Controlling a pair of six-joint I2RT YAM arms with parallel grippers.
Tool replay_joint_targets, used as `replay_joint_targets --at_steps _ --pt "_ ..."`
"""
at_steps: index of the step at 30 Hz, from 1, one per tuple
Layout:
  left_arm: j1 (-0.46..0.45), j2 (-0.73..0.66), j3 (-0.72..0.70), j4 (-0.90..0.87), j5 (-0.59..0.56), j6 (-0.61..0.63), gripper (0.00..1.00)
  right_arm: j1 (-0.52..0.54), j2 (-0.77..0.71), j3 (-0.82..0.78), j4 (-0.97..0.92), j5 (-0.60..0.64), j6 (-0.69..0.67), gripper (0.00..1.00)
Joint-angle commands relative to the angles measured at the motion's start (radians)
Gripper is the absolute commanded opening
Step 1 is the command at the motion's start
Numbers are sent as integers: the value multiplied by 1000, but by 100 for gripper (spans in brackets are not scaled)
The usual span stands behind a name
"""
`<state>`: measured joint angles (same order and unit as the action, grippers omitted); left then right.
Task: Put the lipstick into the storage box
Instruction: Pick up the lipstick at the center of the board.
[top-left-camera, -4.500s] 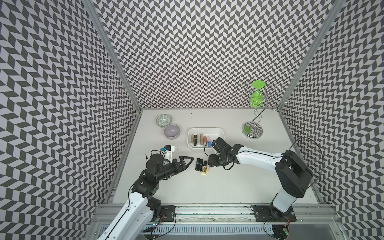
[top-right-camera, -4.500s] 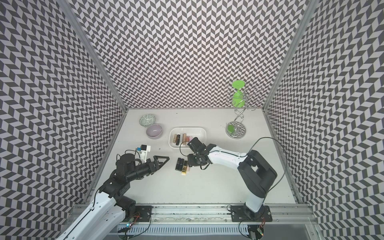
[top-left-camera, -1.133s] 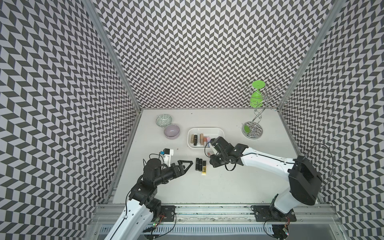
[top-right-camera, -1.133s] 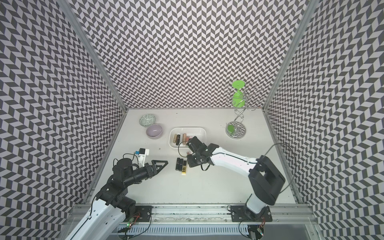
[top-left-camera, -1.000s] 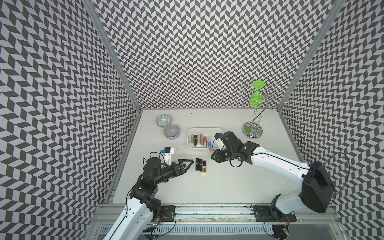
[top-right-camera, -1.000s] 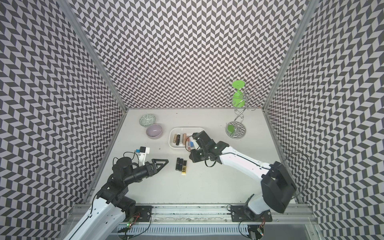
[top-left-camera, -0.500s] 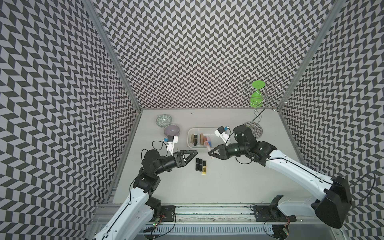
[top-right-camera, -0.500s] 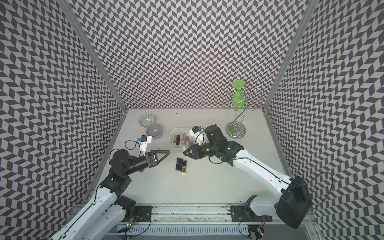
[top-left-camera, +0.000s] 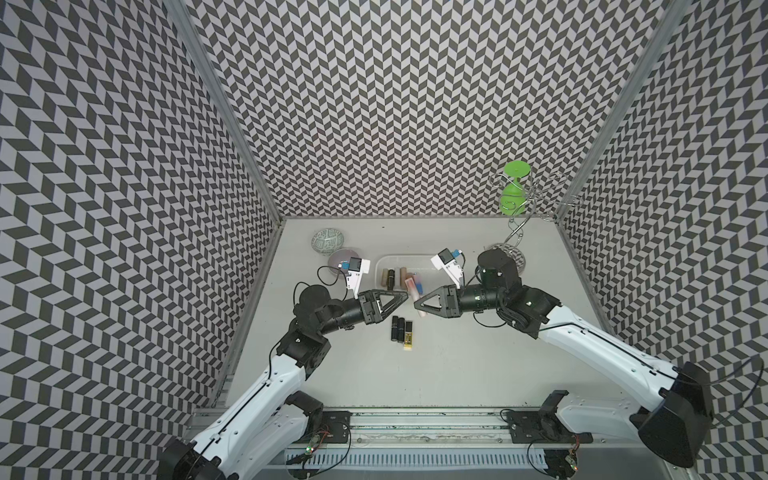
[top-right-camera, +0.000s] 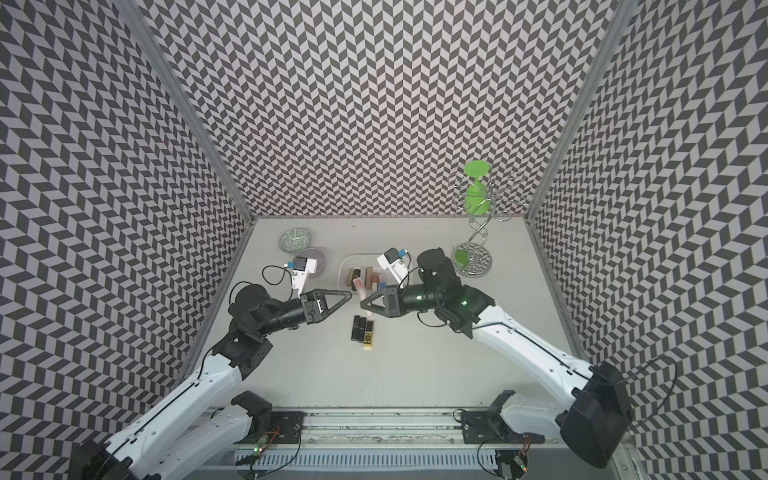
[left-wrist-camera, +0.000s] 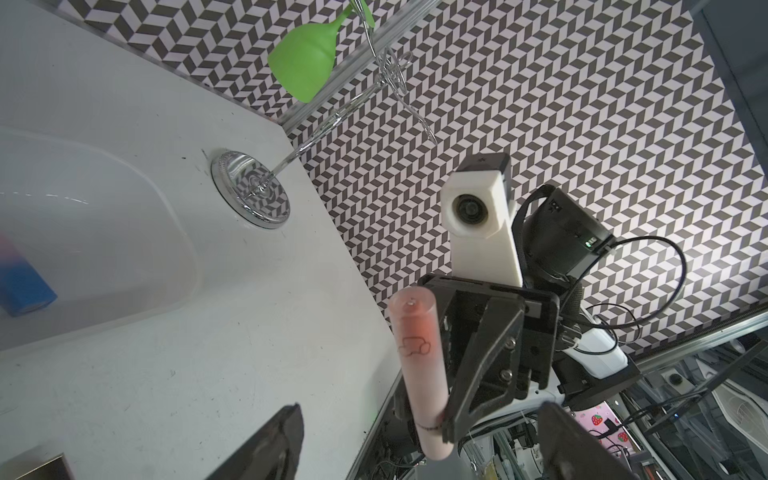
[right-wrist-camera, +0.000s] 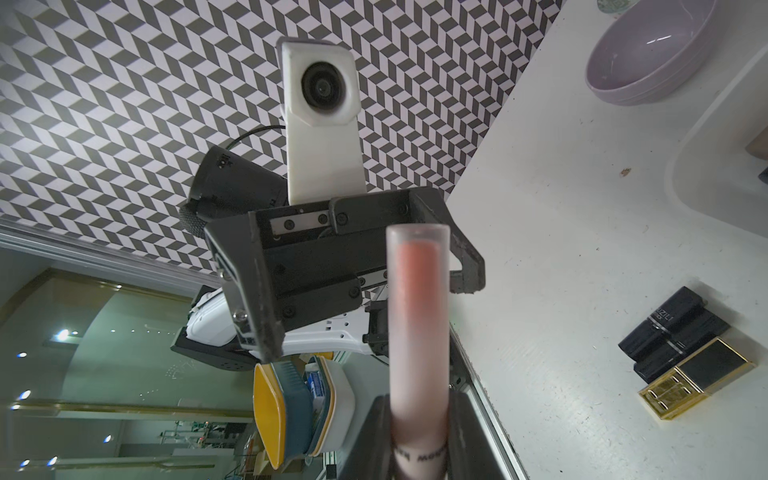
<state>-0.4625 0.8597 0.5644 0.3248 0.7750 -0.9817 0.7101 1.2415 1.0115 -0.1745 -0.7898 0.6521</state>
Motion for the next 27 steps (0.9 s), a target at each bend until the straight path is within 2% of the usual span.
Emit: replay_joint_targets --at_steps 1,10,17,27 --pt "-22 16 44 65 -32 22 90 3 -31 -7 92 -29 31 18" --pt "-45 79 80 83 -52 33 86 6 -24 2 113 -58 37 17" --pt "-51 123 106 98 -53 36 69 7 -14 9 106 -65 21 17" --pt "-56 119 105 77 -47 42 55 6 -13 2 128 -45 33 17"
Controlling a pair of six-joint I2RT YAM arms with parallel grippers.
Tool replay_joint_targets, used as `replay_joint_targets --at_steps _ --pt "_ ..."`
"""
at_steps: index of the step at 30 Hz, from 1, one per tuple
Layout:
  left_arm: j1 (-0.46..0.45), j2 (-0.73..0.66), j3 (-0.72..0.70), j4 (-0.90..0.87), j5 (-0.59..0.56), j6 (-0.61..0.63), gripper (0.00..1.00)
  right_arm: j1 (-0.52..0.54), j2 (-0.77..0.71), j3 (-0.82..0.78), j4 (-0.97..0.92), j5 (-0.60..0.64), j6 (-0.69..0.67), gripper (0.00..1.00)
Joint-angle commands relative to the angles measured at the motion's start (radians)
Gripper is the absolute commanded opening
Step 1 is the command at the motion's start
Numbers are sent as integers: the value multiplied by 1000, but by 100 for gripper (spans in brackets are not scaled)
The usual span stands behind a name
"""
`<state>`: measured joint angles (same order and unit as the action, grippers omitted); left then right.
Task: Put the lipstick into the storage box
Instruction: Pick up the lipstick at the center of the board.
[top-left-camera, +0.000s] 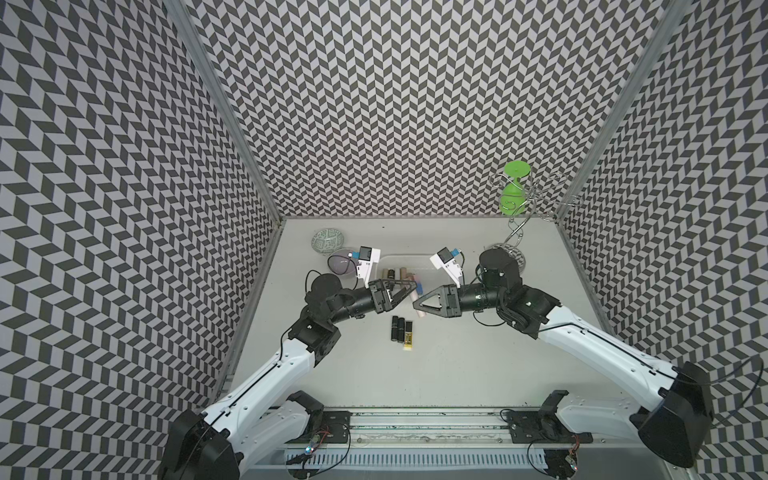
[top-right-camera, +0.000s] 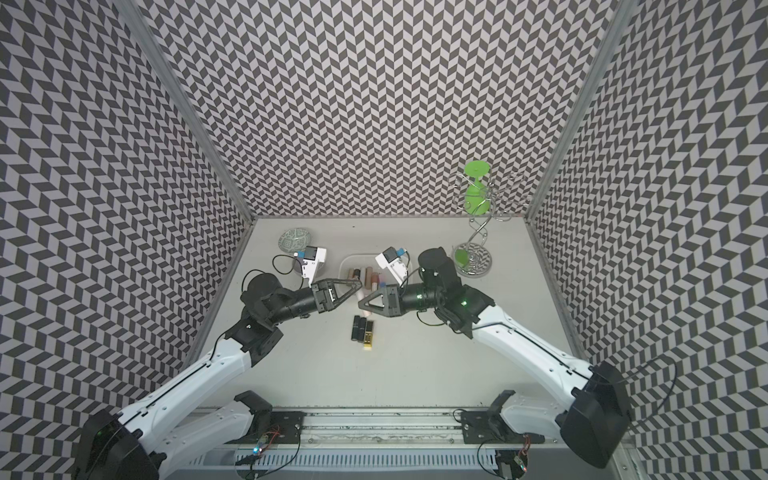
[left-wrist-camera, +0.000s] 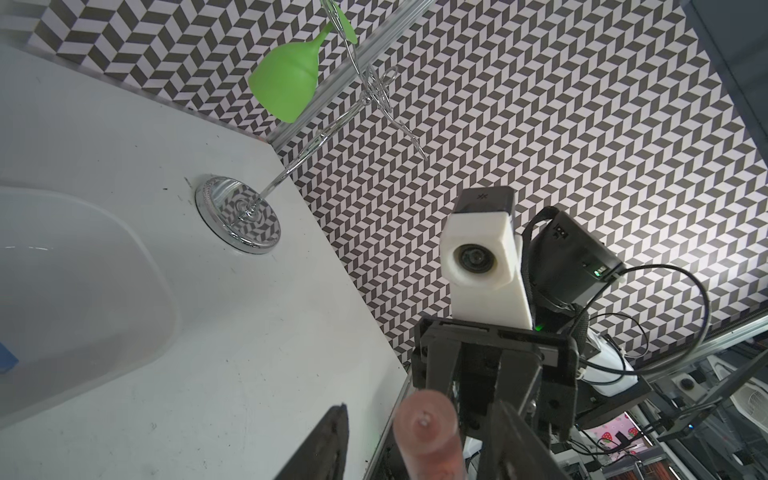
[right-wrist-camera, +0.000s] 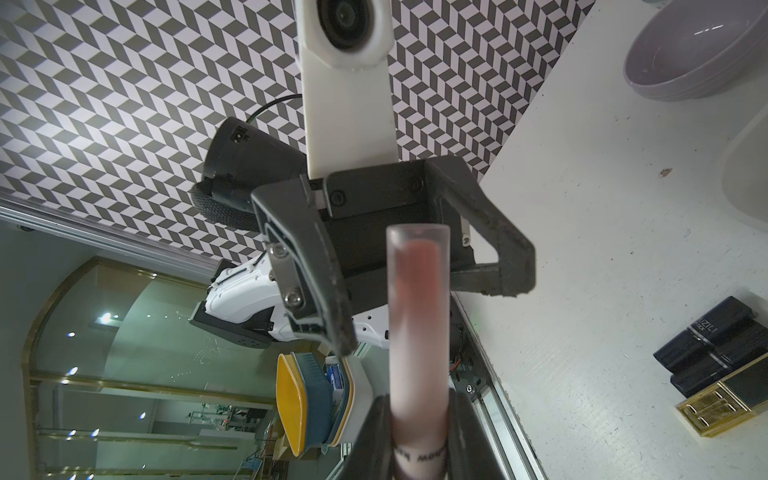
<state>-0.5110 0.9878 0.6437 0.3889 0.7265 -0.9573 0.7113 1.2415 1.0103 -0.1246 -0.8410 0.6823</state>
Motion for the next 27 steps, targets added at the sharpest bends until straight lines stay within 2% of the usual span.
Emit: replay_joint_targets --at_steps 1,4,13,20,27 --pt "-7 -11 26 10 2 18 54 5 -12 4 79 9 5 17" --pt "-7 -14 25 7 7 20 48 6 -8 1 83 17 9 16" --pt "-9 -13 26 7 20 19 42 4 5 5 69 35 2 16" --pt "-11 -9 29 4 30 17 32 4 25 20 65 34 -6 15" --pt "-11 2 34 -1 34 15 17 2 29 19 61 40 -13 16"
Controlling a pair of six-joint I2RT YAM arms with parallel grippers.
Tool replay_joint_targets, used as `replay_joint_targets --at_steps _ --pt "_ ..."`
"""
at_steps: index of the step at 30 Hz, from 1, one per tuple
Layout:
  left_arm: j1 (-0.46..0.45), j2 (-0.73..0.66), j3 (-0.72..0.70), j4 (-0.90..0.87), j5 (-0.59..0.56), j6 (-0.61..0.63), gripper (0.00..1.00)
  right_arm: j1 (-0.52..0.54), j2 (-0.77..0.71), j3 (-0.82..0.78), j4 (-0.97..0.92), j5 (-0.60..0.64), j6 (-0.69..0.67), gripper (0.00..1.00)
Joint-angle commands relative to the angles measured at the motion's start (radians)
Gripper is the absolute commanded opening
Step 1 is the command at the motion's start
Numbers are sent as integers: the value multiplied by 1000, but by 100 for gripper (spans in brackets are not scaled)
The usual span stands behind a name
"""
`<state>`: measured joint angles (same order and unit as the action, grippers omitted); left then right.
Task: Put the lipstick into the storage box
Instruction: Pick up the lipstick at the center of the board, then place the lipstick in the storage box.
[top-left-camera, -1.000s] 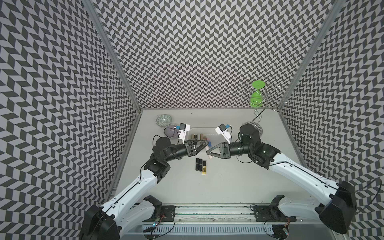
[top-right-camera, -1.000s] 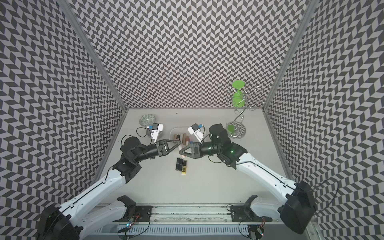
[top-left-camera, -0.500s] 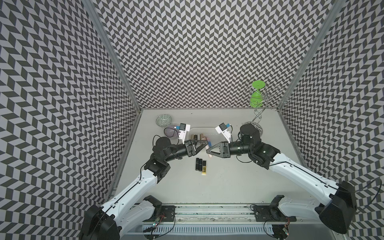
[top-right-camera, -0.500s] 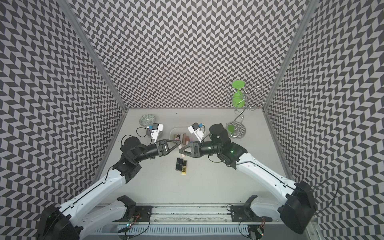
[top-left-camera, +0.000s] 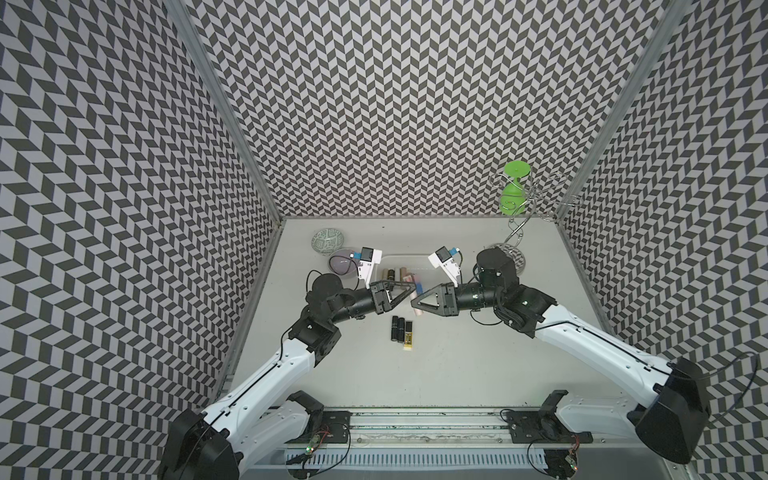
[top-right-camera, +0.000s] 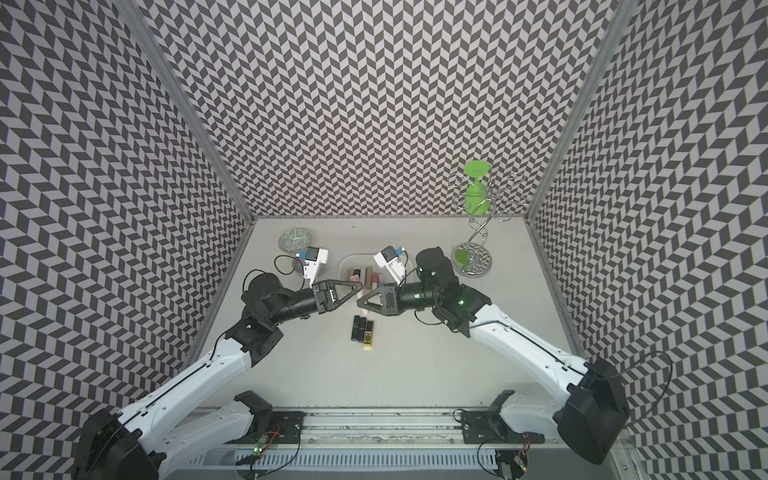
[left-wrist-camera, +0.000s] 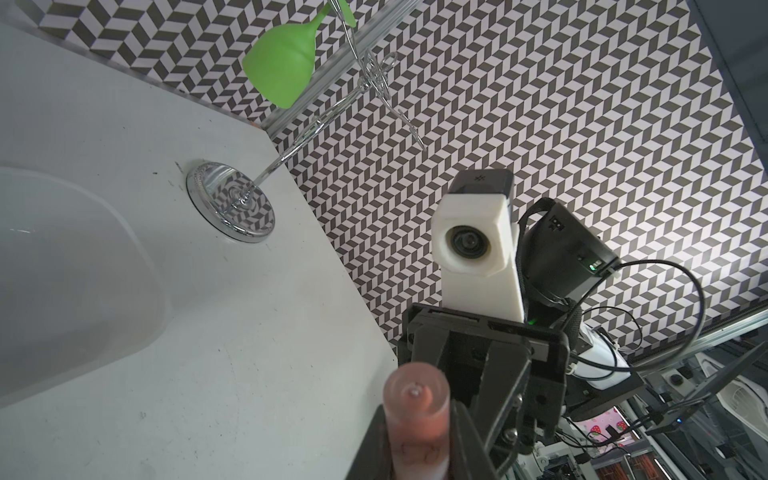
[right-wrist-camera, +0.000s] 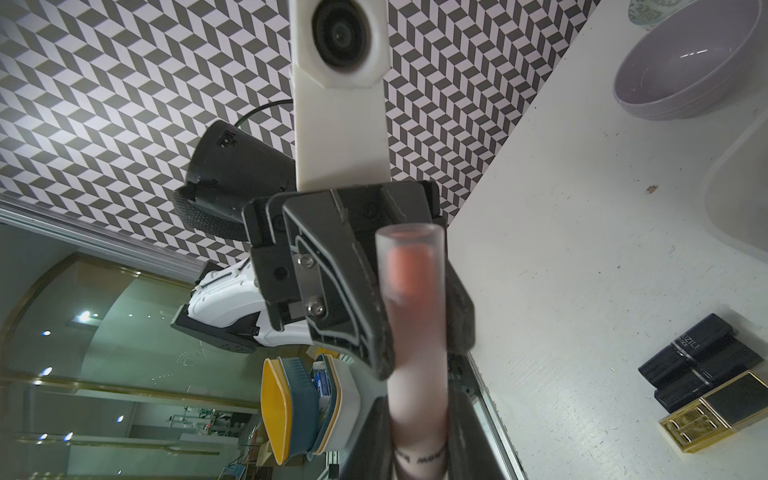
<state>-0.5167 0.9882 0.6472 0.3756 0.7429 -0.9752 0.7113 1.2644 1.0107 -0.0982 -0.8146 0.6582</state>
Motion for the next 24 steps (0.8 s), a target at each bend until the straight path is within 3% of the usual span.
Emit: replay_joint_targets --at_steps 1,3,10,15,20,24 --pt "-5 1 29 10 17 33 17 2 6 19 35 14 9 17" --pt "-5 3 31 6 16 32 16 -2 9 19 33 14 9 22" --pt "-6 18 55 -88 -14 75 14 -38 -5 33 -24 39 -21 54" --pt "-3 61 114 -266 -70 167 12 -122 -62 39 -113 94 -64 57" --pt "-4 157 185 -399 -126 238 11 -171 -128 67 -329 399 -161 61" --pt "-3 283 282 -503 -157 314 10 -176 -133 84 -464 484 -239 62"
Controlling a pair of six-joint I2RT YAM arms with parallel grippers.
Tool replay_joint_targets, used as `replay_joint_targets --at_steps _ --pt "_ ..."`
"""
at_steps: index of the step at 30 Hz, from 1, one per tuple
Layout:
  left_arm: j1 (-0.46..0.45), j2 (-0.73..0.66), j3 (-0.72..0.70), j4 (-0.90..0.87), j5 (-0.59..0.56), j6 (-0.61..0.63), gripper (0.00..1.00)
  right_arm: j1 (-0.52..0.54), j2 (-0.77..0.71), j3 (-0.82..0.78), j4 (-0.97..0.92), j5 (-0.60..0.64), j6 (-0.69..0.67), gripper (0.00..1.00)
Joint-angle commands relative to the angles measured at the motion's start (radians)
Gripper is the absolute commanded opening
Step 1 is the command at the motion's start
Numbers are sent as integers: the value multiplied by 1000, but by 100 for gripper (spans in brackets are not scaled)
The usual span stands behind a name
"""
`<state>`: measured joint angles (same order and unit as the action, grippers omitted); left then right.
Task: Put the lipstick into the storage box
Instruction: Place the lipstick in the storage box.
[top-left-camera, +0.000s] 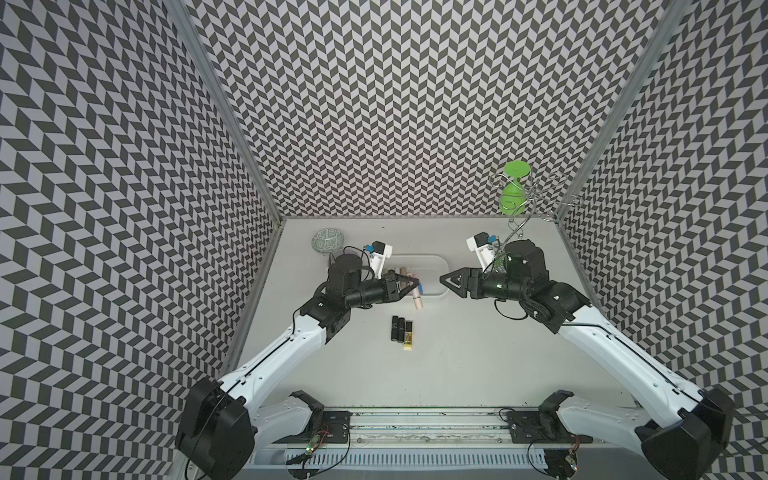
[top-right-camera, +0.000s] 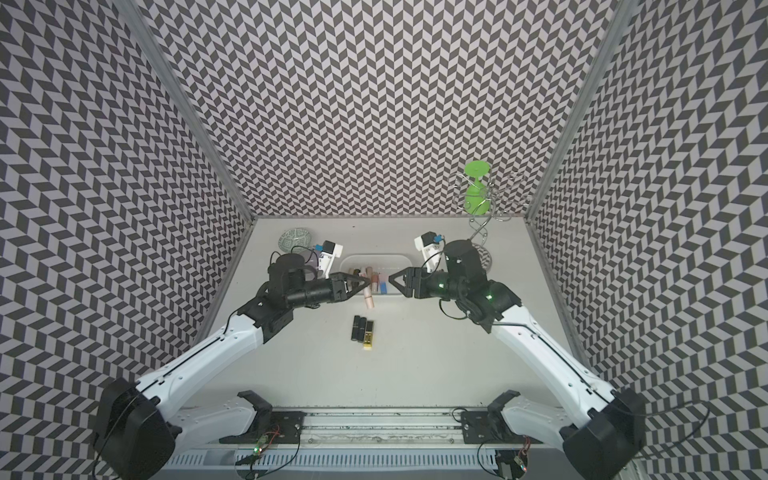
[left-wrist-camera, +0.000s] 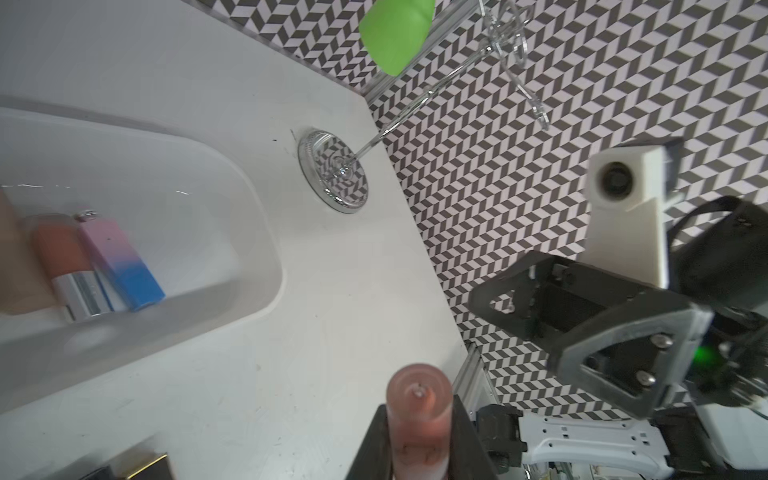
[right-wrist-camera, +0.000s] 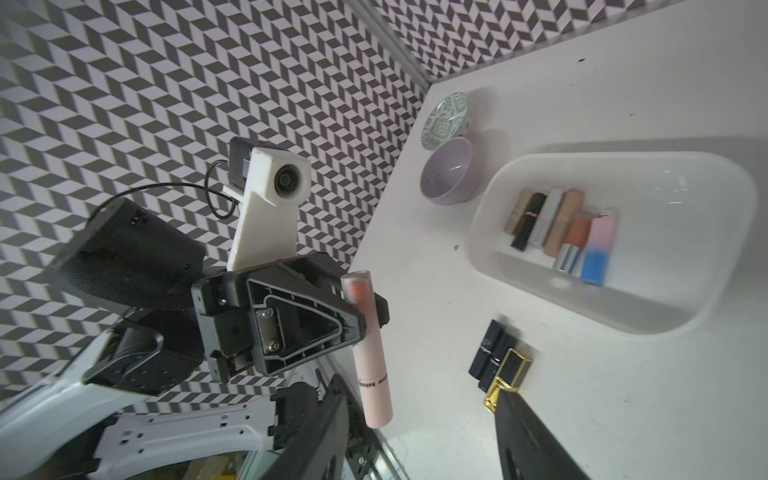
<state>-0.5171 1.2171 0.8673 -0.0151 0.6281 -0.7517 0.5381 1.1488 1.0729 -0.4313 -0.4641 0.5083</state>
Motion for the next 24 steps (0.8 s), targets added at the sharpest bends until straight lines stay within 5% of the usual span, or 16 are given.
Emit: replay_joint_targets --at_steps 1,13,24 --pt "-3 99 96 -142 -51 116 10 -2 -24 20 -154 143 -99 62" --pt "-4 546 483 -325 -100 279 8 -2 -140 -34 -261 227 -118 63" --pt "-3 736 597 -289 -115 271 7 -2 -197 -56 -308 260 -99 64"
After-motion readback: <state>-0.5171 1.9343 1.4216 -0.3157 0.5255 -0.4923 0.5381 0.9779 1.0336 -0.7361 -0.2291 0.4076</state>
